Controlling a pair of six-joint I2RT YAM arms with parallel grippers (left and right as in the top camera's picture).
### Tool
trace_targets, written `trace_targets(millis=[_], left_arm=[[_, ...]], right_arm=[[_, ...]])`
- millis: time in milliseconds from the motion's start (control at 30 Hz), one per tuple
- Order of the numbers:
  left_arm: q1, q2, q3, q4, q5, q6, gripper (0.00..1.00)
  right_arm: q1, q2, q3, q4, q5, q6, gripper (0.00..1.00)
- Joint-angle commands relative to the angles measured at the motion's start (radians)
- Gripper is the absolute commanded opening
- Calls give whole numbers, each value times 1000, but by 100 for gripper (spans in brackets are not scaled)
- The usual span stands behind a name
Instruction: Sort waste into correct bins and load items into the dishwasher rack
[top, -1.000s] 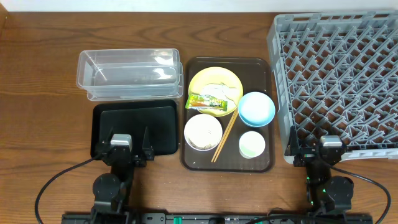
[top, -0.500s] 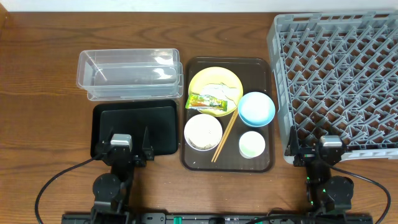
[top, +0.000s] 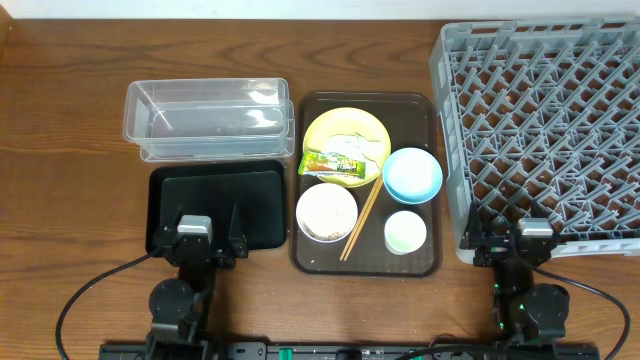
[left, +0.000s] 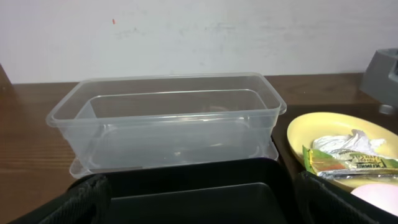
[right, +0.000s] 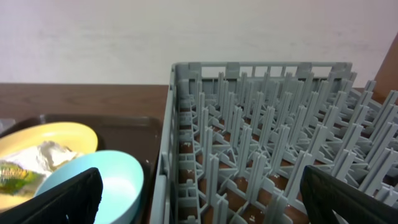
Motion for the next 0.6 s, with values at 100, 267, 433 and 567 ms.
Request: trace_targets(millis=[100,267,433,567], left_arm=[[6,8,-6,-16,-8,-61,96],[6,107,97,-64,-8,-61,96],[6,286,254,-167,-7,-61,96],[6,489,423,-274,14,-61,96]], right_arm=[[12,0,20,2,14,81,99],[12,27,88,-53,18,81,99],[11,149,198,-95,18,81,99],[11,322,349,-188,18,81,99]])
